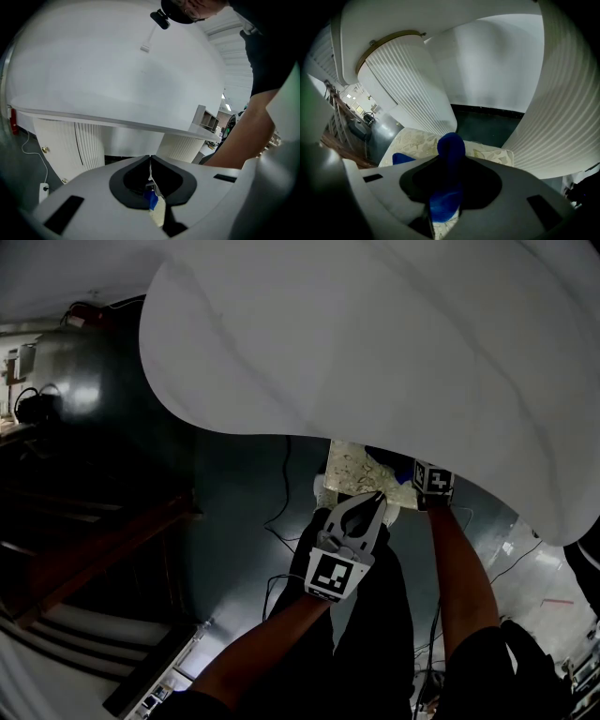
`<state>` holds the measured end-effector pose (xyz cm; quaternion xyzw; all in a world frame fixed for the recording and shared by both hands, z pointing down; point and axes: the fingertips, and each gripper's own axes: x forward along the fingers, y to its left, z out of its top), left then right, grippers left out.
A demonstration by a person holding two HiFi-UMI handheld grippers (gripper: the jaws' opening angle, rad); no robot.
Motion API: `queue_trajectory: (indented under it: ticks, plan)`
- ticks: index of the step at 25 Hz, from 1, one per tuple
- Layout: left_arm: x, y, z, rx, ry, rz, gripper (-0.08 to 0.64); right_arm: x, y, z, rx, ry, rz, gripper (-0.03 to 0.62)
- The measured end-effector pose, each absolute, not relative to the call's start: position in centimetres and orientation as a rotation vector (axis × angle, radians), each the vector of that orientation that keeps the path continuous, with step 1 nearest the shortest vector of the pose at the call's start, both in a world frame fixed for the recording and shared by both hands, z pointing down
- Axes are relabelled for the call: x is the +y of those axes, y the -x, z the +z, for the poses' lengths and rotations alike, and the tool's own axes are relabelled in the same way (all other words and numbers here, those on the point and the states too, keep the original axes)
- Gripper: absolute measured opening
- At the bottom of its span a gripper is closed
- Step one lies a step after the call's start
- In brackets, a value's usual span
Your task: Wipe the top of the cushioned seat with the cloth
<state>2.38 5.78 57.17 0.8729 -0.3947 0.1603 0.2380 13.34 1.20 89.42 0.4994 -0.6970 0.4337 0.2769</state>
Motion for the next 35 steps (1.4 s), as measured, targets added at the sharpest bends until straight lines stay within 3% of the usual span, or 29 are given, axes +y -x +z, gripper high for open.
queue_trajectory:
  ticks: [4,26,35]
  plan:
    - [5.9,-3.7,57.2,-1.068,-2.393,0.443,0.021,0.5,-14.5,84.8,-1.815,-1.31,1.118,0.132]
    - [8.8,-6.3,58.1,-0.969,-2.415,0.476,0.021,5.2,-25.3,84.6,-1.658,-1.455,1.066,0.132]
    - [8.3,-1.8,57.3,-0.968,-2.434,0.559,0.021,4.2,-16.9,77.8,-1.902,-1.601,1.108,0.13]
